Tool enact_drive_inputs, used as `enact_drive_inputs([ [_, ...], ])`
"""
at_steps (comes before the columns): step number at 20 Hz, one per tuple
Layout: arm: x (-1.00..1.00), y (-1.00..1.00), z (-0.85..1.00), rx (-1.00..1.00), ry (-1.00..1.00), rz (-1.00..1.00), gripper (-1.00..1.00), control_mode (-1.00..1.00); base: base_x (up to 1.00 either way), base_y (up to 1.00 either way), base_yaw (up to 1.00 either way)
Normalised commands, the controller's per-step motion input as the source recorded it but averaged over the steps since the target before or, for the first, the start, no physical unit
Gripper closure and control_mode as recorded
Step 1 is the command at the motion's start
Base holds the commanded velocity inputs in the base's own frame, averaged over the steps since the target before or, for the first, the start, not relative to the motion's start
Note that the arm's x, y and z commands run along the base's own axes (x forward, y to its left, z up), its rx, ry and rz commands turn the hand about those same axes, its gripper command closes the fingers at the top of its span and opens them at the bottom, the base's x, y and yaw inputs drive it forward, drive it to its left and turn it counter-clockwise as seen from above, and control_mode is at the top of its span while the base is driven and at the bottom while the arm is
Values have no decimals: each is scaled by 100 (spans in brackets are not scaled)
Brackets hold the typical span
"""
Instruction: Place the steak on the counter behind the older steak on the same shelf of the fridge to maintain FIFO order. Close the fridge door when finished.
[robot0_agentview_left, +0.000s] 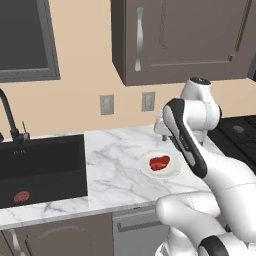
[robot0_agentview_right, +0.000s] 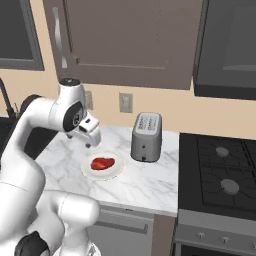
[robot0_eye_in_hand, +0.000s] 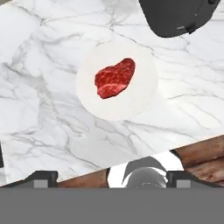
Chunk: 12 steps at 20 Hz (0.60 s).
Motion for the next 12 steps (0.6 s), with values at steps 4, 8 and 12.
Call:
enact_drive_inputs([
  [4,-2,-6,-69,21,2,-64,-100,-100,0,0,0],
  [8,29,-2,-61,14,15,-58,-100,-100,0,0,0],
  [12,67,-5,-29,2,18,-25,-100,-100,0,0,0],
])
